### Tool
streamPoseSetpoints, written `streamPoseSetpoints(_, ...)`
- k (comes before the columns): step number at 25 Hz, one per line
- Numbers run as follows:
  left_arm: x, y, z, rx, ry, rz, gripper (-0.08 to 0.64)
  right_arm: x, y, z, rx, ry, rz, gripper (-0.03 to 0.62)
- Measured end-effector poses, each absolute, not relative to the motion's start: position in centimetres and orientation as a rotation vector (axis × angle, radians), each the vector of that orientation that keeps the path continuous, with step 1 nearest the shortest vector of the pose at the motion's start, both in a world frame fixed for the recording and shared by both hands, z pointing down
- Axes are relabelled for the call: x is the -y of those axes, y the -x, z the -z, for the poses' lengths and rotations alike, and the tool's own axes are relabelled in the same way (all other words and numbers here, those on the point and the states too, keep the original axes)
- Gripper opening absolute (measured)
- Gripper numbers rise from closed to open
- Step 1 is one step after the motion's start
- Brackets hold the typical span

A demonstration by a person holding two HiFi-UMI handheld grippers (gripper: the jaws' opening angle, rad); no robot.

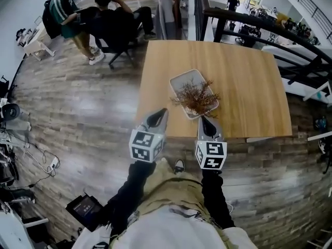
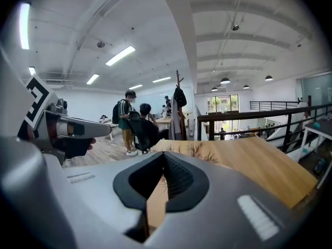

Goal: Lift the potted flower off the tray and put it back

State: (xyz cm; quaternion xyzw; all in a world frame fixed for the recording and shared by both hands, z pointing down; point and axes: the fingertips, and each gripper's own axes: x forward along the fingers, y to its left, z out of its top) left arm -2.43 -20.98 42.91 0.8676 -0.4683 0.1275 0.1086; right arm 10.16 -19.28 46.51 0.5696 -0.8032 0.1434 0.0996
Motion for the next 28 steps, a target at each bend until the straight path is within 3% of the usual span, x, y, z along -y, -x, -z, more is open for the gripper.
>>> streamPoseSetpoints(22,26.2,3.9,-62.9,1.165,-2.437,-0.571,0.002,25.4,-8.8,-68.7,2.093,-1.7,-0.656,0.006)
streamPoseSetpoints(26,27.0,3.7,-64.2,1.167,-2.482,-0.561,0.002,26.6,-9.4,-71.9,2.059,-1.751,-0.648,0.069)
streamPoseSetpoints(28,27.1,3.7,-64.9,1.164,-2.498,-0.564,0.002,27.2,-9.4,-73.3,2.05,-1.765,-0.65,0.158)
